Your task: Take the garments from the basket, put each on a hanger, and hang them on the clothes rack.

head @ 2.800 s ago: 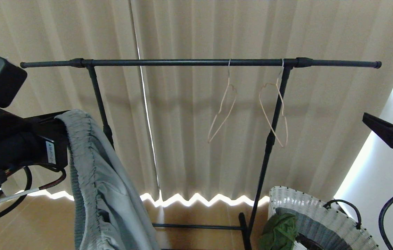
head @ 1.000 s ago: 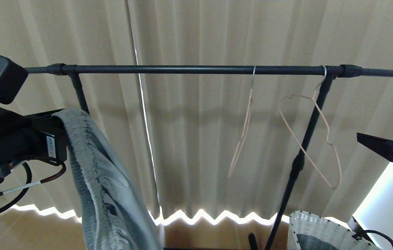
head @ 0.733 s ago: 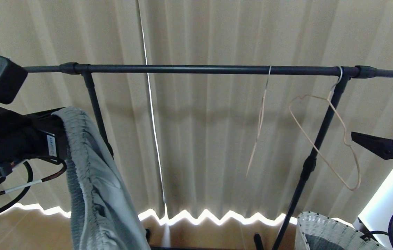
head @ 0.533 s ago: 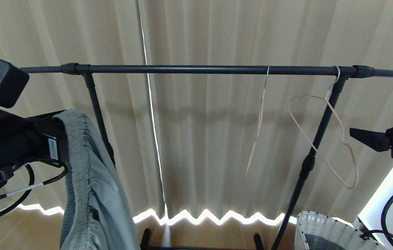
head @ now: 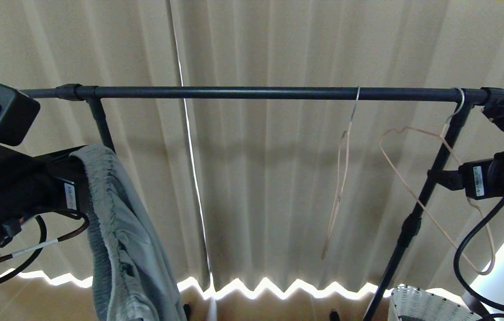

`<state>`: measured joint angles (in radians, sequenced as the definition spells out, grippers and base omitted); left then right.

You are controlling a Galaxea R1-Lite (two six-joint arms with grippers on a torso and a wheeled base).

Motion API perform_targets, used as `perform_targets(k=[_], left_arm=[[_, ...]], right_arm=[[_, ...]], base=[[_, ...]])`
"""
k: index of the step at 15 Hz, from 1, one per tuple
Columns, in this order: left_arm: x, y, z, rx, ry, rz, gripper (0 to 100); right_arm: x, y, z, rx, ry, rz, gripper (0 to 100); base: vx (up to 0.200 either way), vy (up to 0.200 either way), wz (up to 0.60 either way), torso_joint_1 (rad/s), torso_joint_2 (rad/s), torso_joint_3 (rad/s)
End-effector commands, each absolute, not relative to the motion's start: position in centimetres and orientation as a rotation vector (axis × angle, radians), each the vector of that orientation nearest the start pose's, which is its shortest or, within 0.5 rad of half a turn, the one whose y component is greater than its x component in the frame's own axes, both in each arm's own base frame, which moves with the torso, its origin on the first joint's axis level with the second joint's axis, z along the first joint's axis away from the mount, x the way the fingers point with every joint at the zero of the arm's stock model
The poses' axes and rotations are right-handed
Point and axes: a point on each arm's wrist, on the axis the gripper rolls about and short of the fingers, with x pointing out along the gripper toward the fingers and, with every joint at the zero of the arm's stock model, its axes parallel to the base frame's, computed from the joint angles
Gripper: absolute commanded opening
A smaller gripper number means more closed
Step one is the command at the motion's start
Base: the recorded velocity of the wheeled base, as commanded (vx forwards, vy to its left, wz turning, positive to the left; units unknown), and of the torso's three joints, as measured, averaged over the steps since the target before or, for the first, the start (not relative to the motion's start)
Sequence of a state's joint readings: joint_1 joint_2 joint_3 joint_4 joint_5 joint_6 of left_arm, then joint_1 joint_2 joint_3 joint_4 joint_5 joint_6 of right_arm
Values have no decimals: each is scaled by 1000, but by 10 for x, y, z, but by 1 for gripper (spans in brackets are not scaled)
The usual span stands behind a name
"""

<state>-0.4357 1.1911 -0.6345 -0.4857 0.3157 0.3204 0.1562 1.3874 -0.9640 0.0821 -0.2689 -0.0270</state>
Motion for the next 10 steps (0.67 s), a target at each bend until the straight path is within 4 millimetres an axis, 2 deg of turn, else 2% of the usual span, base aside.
perform_targets(k=[1, 4, 10], left_arm=[[164, -69, 239, 350, 53, -130, 0], [164, -69, 229, 358, 73, -134, 0], [163, -68, 229, 359, 72, -132, 0]], right_arm=[[236, 30, 231, -126, 545, -110, 100], [246, 32, 220, -72, 586, -133, 100], [242, 32, 214, -31, 603, -148, 100]], base=[[0, 0, 0, 0, 0, 0], [0, 0, 0, 0, 0, 0], [0, 0, 0, 0, 0, 0]])
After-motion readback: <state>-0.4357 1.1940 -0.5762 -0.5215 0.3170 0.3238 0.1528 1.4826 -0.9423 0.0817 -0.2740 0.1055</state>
